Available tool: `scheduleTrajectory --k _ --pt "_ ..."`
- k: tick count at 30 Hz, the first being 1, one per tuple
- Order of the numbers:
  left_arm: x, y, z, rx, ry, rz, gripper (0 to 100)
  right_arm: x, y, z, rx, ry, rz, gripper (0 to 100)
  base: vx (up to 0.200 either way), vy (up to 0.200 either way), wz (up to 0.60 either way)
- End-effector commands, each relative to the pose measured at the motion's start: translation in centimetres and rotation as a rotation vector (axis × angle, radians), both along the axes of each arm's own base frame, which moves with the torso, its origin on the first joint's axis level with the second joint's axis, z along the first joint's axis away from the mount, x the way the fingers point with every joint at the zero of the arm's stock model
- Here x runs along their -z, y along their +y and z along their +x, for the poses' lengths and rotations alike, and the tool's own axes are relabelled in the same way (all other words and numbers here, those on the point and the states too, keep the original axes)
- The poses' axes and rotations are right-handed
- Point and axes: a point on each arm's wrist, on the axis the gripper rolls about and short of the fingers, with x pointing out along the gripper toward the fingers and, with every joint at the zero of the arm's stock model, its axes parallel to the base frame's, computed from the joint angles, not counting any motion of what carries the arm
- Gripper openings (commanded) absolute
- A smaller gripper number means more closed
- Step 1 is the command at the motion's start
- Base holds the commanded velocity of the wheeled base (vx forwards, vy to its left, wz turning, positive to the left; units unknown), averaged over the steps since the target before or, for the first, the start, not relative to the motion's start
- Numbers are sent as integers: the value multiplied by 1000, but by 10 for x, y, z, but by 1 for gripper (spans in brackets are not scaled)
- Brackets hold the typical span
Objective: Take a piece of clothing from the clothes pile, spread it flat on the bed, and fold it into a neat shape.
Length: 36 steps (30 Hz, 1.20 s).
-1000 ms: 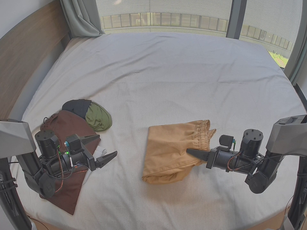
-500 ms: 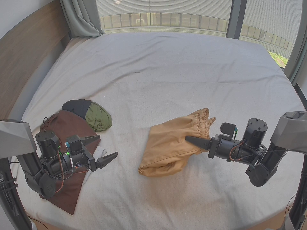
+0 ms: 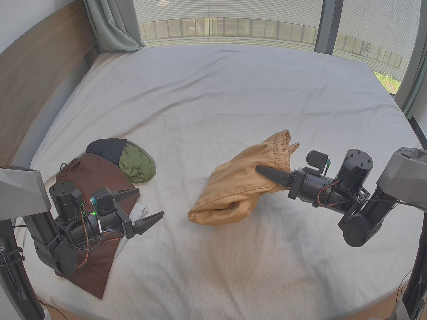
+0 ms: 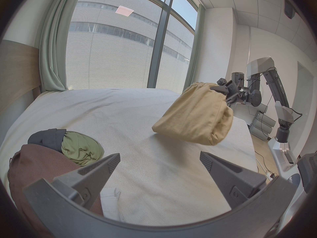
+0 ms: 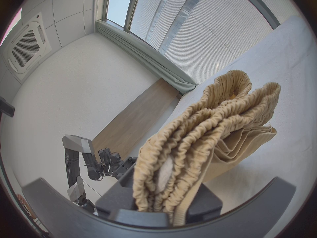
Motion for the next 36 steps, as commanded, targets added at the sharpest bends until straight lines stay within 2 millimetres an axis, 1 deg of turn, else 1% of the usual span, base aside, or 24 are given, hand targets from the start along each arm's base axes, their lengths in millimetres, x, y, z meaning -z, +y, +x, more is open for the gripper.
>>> scheduleTrajectory --k 1,5,11,16,18,19,24,25,26,30,34,36 --pt "0 0 -1 0 3 0 100 -8 0 8 6 -23 25 0 0 0 0" --pt "1 0 -1 0 4 1 100 -17 4 18 2 -39 66 0 0 0 0" --pt "1 0 0 0 3 0 100 -22 9 34 -2 -55 98 0 0 0 0" --pt "1 0 0 2 2 1 100 -40 13 45 -15 -64 169 0 0 0 0" --pt "1 0 -1 2 3 1 100 -41 13 49 -14 -69 173 0 0 0 0" --pt "1 0 -1 2 3 1 100 -41 12 58 -2 -58 170 0 0 0 0" --pt "1 0 -1 2 3 1 100 -49 15 79 12 -43 165 0 0 0 0" --pt "1 0 -1 2 3 1 100 -49 15 80 12 -43 165 0 0 0 0" --pt "1 0 -1 2 3 1 100 -49 14 90 24 -40 163 0 0 0 0" --pt "1 0 -1 2 5 2 100 -49 18 107 28 -27 159 0 0 0 0" --pt "1 0 -1 2 5 2 100 -44 21 120 35 -18 156 0 0 0 0" --pt "1 0 -1 3 5 1 100 -38 21 129 43 -13 156 0 0 0 0"
